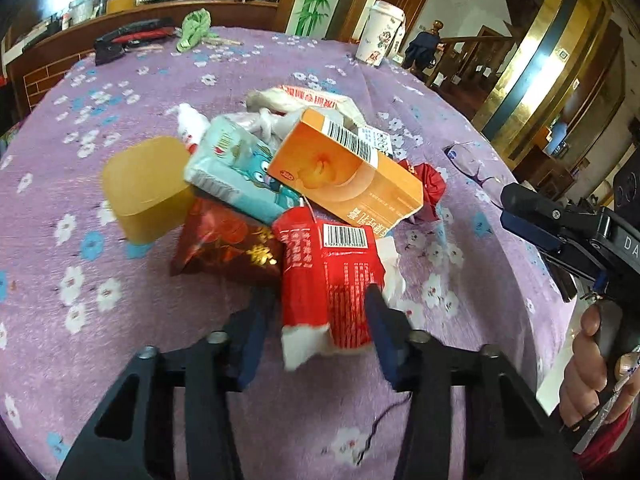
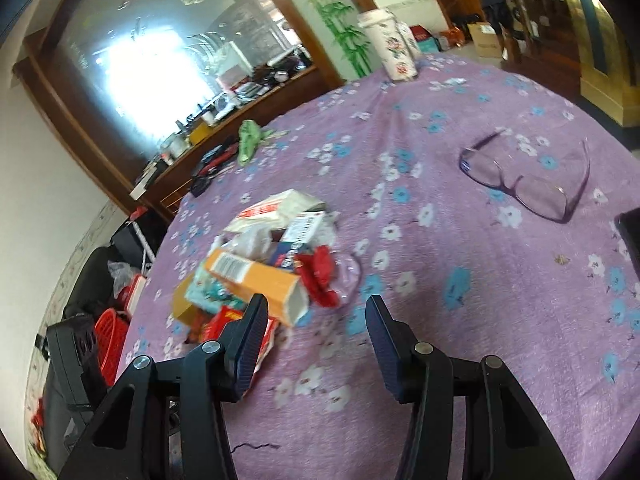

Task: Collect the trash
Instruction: 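Grasp the red tube package with the left tool while the right tool grasps the red crumpled bag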

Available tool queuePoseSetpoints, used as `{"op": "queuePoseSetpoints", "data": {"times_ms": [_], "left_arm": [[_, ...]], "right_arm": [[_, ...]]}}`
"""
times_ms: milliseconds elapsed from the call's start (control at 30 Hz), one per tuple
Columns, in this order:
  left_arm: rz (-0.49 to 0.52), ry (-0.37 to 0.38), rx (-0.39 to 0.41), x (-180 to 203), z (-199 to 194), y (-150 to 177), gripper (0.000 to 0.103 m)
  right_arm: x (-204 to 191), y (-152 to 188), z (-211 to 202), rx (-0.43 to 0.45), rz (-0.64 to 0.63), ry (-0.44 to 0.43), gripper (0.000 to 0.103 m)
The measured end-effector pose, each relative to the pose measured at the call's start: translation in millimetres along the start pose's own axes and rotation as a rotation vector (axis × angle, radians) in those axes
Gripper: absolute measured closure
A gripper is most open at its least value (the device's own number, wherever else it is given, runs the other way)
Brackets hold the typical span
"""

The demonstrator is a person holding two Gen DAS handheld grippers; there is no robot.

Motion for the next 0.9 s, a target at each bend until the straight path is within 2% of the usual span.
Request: {"op": "queuePoseSetpoints", "data": {"times_ms": [67,233,333,467,600,700,733,767,900], "left_arm": [[-0.009,0.002,-0.017,1.1,7.4,2.6,0.086],[0.023,-0.014,0.012,5.1,4.6,5.7,0.088],[0.051,0.001,0.03,9.5,-5.4,9.1,0.088],[0.101,0.011,0.066,12.0,-21.9,14.7,0.088],[0.123,0.01,0.092,9.3,-30.4,18.3,0.088],[0.112,0.008,0.079,4.0,-27.0,19.8,0.088],[0.107,0.011,0.072,2.9,-24.8,20.6,0.088],[0.099,0.014,0.061,1.7,-22.0,20.7,0.087],[0.079,0.017,0.038,0.5,-13.2,20.8,0.087]], "right_arm": [[3.9,-1.4,6.0,-0.006,0.013,0.004,0.051],[5.1,-7.3,24.7,-0.022,0.006,0.025,0.057],[1.1,-7.4,37.1,-0.031,-0.013,0.038,0.063],[-2.6,-6.3,51.1,-0.04,-0.04,0.063,0.067],[-1.3,1.1,63.5,-0.063,-0.08,0.11,0.078],[-3.3,3.3,61.8,-0.05,-0.109,0.124,0.081],[-4.1,3.3,59.6,-0.042,-0.119,0.132,0.092],[-4.6,3.2,57.2,-0.033,-0.128,0.14,0.096],[-4.8,4.1,43.3,-0.012,-0.132,0.139,0.096]]}}
Point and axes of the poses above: each gripper's, at about its wrist camera, not at the fingertips, and z roughly the way its jaws point, x to its right, y to its underside, the point moved 8 cm from there along z, roughly the way its jaws point, and after that the axes turned 7 degrees about x, right-handed, at the moved point
